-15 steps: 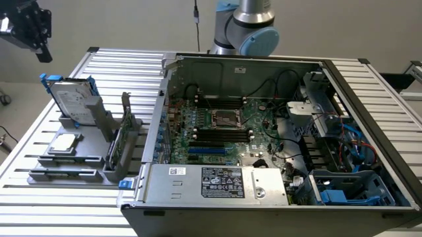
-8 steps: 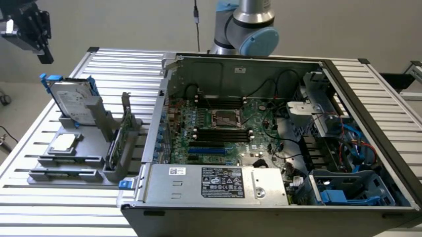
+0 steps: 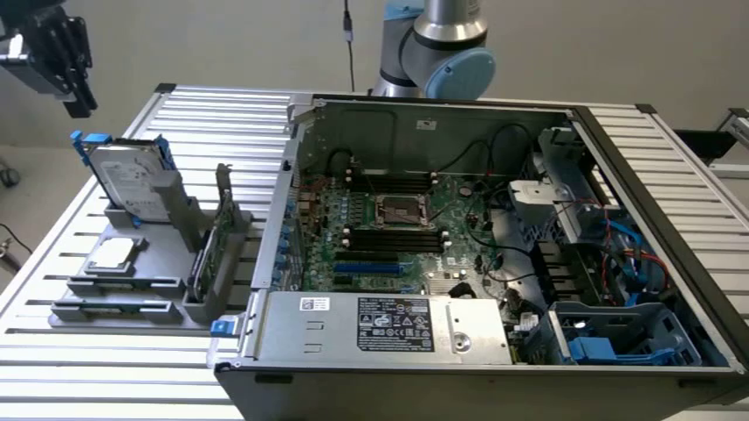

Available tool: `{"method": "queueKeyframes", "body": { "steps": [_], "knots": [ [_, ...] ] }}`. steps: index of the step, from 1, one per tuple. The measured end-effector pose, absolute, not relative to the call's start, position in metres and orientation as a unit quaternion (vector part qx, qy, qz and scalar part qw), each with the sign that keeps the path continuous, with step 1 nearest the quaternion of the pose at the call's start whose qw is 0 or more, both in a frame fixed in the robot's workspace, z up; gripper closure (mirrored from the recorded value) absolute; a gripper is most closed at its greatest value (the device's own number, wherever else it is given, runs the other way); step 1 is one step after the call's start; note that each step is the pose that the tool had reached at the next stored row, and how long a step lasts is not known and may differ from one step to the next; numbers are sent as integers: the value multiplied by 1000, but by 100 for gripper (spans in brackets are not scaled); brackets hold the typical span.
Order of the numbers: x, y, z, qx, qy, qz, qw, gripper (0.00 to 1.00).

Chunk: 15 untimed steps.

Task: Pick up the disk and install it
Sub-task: 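Pick up the disk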

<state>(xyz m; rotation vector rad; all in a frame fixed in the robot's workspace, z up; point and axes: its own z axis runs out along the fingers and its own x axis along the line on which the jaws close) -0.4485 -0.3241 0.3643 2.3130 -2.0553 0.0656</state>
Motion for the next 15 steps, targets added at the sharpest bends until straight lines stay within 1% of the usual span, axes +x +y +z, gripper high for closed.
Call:
{"method": "queueKeyframes", "body": {
  "steps": [1, 3, 4, 5, 6, 7, 15],
  "knots": [
    [-448, -324, 364, 747, -664, 21, 23, 70],
    [-448, -325, 364, 747, -664, 21, 23, 58],
    [-449, -325, 363, 747, -664, 21, 23, 58],
    [-449, -326, 362, 747, -664, 21, 23, 53],
    [-449, -326, 361, 747, -664, 21, 23, 53],
    [-448, -327, 359, 747, -664, 21, 23, 46],
    [-448, -331, 344, 746, -666, 21, 23, 46]
  ]
}}
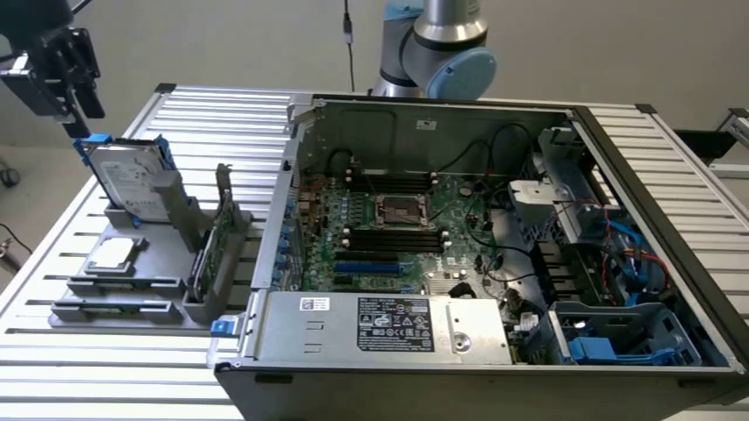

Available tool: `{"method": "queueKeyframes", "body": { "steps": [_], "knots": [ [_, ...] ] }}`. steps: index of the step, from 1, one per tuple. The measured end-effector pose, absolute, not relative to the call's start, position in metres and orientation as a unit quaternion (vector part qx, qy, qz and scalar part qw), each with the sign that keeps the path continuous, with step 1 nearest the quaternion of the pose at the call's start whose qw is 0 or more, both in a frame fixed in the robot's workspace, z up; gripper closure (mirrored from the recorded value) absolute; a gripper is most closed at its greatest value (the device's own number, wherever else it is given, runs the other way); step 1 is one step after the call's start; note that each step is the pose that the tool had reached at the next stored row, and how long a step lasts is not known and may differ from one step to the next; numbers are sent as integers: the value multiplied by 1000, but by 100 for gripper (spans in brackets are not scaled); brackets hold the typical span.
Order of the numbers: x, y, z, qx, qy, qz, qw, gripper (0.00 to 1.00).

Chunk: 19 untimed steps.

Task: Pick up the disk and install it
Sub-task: 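Pick up the disk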

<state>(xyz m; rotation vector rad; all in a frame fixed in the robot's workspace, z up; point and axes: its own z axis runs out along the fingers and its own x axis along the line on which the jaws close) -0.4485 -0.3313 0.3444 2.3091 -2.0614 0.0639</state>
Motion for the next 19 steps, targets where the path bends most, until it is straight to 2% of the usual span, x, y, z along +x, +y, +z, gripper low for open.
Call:
{"method": "queueKeyframes", "body": {
  "steps": [6, 19],
  "knots": [
    [-447, -335, 334, 744, -668, 17, 19, 46],
    [-446, -343, 321, 738, -675, -5, -5, 46]
  ]
}}
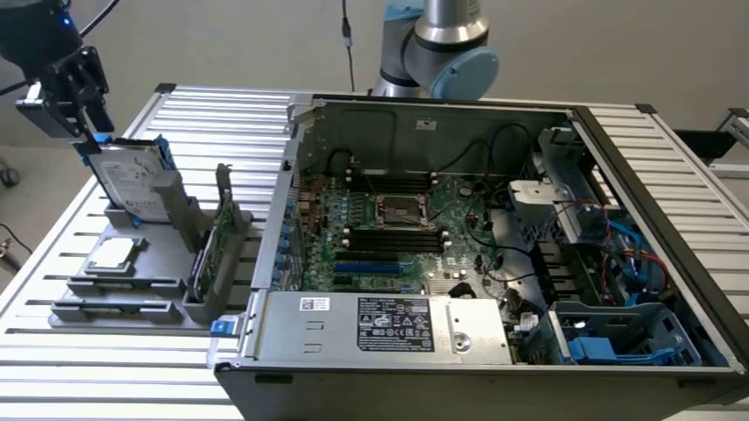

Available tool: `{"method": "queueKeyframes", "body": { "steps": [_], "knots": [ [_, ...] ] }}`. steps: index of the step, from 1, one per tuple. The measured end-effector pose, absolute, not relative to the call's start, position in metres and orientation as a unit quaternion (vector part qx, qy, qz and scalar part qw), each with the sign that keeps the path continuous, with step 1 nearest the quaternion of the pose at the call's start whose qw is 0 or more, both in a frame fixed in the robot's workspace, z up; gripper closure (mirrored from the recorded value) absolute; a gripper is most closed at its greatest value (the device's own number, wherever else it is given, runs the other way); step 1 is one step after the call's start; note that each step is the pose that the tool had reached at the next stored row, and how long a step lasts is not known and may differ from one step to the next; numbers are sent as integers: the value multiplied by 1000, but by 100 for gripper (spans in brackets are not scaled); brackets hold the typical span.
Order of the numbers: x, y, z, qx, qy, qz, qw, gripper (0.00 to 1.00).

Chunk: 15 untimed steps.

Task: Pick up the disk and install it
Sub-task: 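Pick up the disk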

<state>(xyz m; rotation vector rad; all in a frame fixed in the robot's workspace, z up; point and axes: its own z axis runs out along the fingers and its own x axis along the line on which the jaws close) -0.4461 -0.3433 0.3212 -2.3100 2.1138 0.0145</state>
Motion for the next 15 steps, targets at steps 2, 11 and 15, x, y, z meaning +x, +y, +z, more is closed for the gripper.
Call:
{"method": "queueKeyframes", "body": {
  "steps": [2, 11, 15],
  "knots": [
    [-446, -344, 320, -735, 678, 8, 8, 46],
    [-446, -346, 315, -731, 682, 15, 12, 46],
    [-446, -347, 312, -731, 682, 21, 8, 46]
  ]
}}
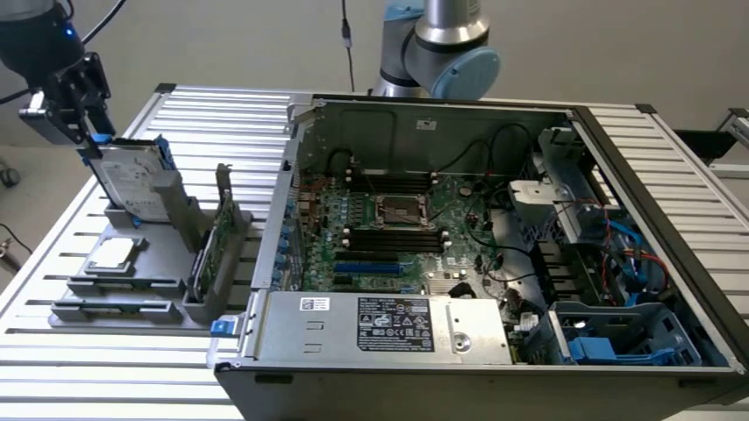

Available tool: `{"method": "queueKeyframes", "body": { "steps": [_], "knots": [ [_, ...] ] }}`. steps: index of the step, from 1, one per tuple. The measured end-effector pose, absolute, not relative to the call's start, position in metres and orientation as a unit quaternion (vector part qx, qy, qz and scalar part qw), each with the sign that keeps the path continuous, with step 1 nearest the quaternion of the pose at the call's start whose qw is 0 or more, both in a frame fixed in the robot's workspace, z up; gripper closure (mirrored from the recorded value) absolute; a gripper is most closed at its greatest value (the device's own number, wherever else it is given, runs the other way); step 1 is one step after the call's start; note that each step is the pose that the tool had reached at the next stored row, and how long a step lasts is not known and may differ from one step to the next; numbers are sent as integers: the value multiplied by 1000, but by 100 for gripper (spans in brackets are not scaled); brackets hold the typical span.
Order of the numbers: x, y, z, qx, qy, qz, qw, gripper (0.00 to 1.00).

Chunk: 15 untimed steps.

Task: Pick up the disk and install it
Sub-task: 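Pick up the disk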

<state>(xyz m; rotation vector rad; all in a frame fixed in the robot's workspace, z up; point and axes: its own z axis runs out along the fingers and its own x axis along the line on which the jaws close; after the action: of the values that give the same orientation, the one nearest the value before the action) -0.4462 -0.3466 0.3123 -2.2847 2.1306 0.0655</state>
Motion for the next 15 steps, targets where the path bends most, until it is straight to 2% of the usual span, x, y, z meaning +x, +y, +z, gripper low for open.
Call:
{"method": "queueKeyframes", "body": {
  "steps": [15],
  "knots": [
    [-446, -349, 291, -731, 682, 25, 9, 46]
  ]
}}
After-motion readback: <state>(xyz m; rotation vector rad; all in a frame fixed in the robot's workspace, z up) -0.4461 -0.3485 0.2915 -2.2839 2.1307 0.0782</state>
